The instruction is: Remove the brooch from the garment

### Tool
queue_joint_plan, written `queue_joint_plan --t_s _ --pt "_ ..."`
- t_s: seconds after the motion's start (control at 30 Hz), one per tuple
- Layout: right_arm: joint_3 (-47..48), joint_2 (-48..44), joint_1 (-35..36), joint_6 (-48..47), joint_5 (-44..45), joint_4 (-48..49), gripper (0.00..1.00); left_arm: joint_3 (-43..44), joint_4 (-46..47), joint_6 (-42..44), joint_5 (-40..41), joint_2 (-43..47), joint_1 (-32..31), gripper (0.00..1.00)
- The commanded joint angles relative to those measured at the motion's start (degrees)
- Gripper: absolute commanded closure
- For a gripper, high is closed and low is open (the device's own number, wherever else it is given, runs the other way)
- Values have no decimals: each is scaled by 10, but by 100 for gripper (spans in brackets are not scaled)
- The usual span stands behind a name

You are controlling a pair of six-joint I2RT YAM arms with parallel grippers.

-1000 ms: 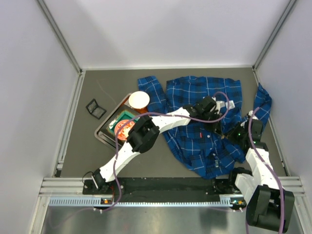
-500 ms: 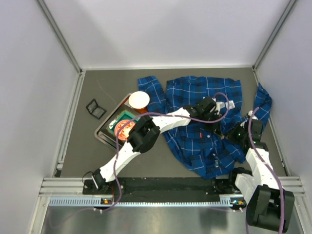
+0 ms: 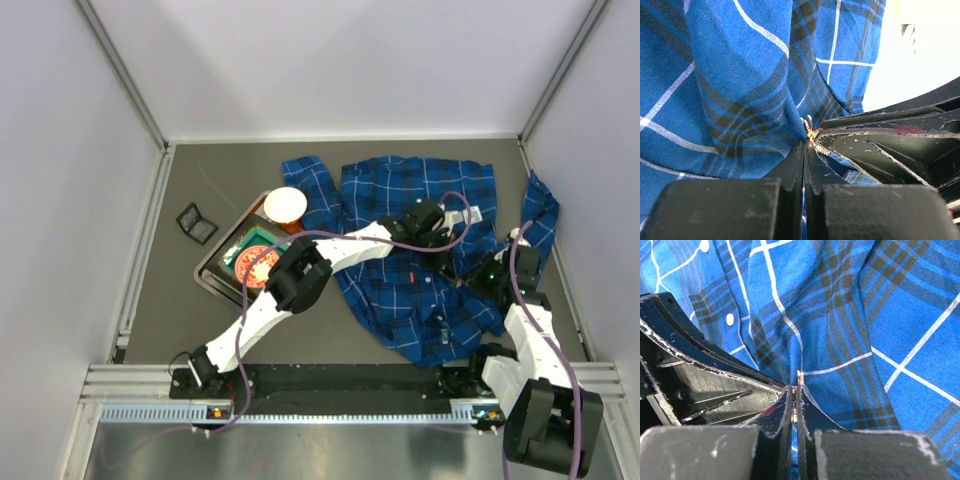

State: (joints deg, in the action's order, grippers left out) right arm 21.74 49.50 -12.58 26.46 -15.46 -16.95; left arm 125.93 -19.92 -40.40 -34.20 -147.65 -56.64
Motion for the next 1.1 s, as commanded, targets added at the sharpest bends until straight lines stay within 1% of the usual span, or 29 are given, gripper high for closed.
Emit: queue_joint_plan --t_s 0.0,0.03,0.1,0.23,0.27,0.3,0.43,0.47,0.53,0.57,0.63,0.87,0.97,1.0,1.07 --pt "7 1 -2 15 -21 12 100 32 27 -4 -11 -26 -4 100" --pt "10 7 -2 24 4 3 100 31 28 -3 -9 -29 -4 100" --pt "19 24 -2 32 17 -17 100 32 26 3 4 -29 -4 100" --pt "27 43 -2 40 46 -31 92 37 37 -3 -5 -42 -4 100" --pt "28 45 -2 41 49 -32 87 38 44 -6 -6 -44 -4 100" --pt "29 47 -2 42 50 -34 85 39 46 -11 -7 -45 -4 100" --pt "31 55 -2 40 54 -33 81 41 48 -10 -10 -52 -3 100" --pt "32 57 -2 38 53 -32 81 41 47 -9 -11 -52 -3 100" --pt "34 58 -2 36 56 -33 86 41 46 -8 -10 -52 -4 100" --pt "34 54 -2 36 56 -28 94 41 45 -8 -9 -52 -4 100" --pt "33 46 -2 29 49 -21 99 40 45 -7 -10 -52 -4 100" --pt "26 12 -2 25 52 0 100 36 41 -4 -10 -45 -8 100" --pt "27 19 -2 33 51 4 100 34 39 -1 -8 -40 -8 100" --pt "27 22 -2 39 50 5 95 32 39 1 -7 -37 -8 100" --pt "23 24 -2 43 44 17 92 29 39 1 -5 -36 -8 100"
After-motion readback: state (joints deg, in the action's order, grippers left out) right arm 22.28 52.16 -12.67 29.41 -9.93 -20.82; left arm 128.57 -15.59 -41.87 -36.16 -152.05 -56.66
